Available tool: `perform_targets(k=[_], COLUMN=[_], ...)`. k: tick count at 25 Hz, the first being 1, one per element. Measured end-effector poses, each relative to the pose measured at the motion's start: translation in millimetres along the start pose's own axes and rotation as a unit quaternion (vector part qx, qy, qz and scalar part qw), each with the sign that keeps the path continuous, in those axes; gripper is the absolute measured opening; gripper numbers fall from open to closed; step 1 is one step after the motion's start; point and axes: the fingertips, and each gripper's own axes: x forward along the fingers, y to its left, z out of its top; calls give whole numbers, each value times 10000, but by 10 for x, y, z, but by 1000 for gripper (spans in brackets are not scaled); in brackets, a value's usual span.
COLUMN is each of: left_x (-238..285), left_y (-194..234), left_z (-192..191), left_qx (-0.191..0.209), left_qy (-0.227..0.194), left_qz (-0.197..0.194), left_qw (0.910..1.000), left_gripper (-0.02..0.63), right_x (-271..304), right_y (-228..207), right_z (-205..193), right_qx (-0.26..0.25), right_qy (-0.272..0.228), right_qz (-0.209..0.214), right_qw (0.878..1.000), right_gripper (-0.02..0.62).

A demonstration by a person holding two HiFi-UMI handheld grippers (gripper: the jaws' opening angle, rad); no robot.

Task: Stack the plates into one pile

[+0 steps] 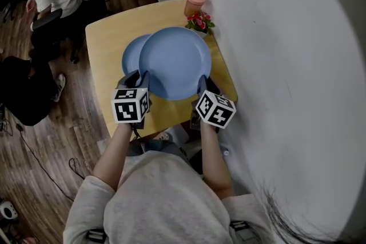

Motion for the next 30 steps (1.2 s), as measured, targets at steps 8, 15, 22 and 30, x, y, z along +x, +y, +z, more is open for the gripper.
perform_targets(k=[8, 15, 22, 30], left_x=[-200, -154, 74, 366], left_y=[539, 874, 1032, 1125], left_z=[132, 266, 297, 102], left_qx=[-74, 74, 310, 551], left_qy=[-134, -5, 319, 830], left_qz=[226, 89, -315, -768], left_qw=[9996, 9999, 9985, 9921], left_gripper=[146, 144, 144, 144], right_x=[149, 278, 369, 429], right_y=[567, 856, 916, 870], right_z=[-31, -99, -239, -548], right_qx=[-67, 87, 368, 663], right_qy=[55, 137, 225, 454], right_qz=[211, 76, -345, -926], right_qw=[9997, 9998, 9985, 9925], right_gripper=[48, 48, 48, 49])
